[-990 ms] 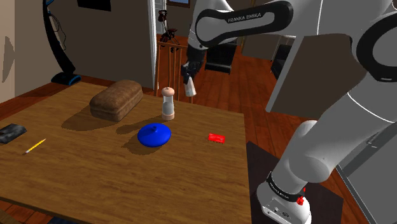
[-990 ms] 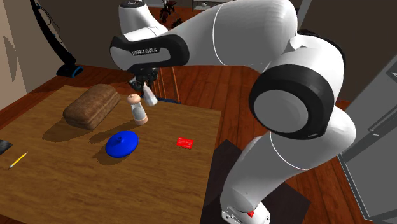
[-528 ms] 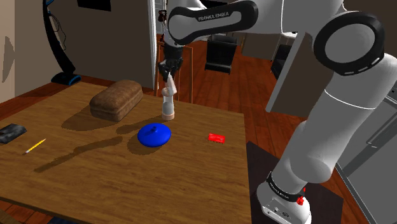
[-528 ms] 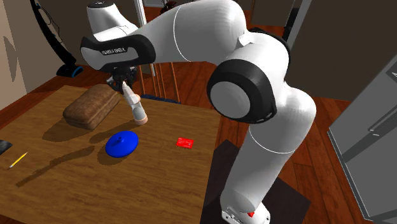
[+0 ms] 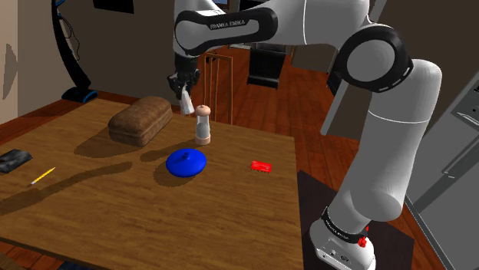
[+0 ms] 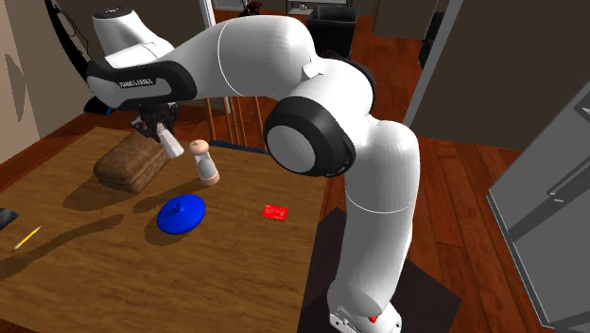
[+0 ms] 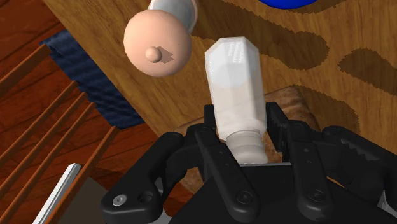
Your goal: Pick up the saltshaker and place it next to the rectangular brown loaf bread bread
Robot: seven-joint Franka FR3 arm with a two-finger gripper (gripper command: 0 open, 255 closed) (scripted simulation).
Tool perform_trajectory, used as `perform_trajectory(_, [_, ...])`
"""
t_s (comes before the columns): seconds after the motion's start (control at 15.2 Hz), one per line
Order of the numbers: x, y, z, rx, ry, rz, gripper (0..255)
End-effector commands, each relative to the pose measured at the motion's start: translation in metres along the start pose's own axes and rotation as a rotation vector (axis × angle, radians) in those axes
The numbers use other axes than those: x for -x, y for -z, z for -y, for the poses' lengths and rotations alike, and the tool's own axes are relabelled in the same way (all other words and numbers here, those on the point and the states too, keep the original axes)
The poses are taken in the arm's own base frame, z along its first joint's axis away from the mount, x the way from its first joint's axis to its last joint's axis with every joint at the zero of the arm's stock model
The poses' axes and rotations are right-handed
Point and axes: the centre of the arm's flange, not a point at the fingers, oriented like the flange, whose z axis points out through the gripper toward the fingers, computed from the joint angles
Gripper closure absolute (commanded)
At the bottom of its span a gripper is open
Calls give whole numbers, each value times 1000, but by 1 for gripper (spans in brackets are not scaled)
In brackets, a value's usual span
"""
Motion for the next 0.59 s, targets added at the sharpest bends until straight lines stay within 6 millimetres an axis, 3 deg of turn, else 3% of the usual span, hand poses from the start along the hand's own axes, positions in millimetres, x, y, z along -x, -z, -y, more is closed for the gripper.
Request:
perform_trajectory(0.0, [1,-11,1,0,0,-1,255])
perform_trajectory(0.53, [10,-52,2,0,0,-1,255])
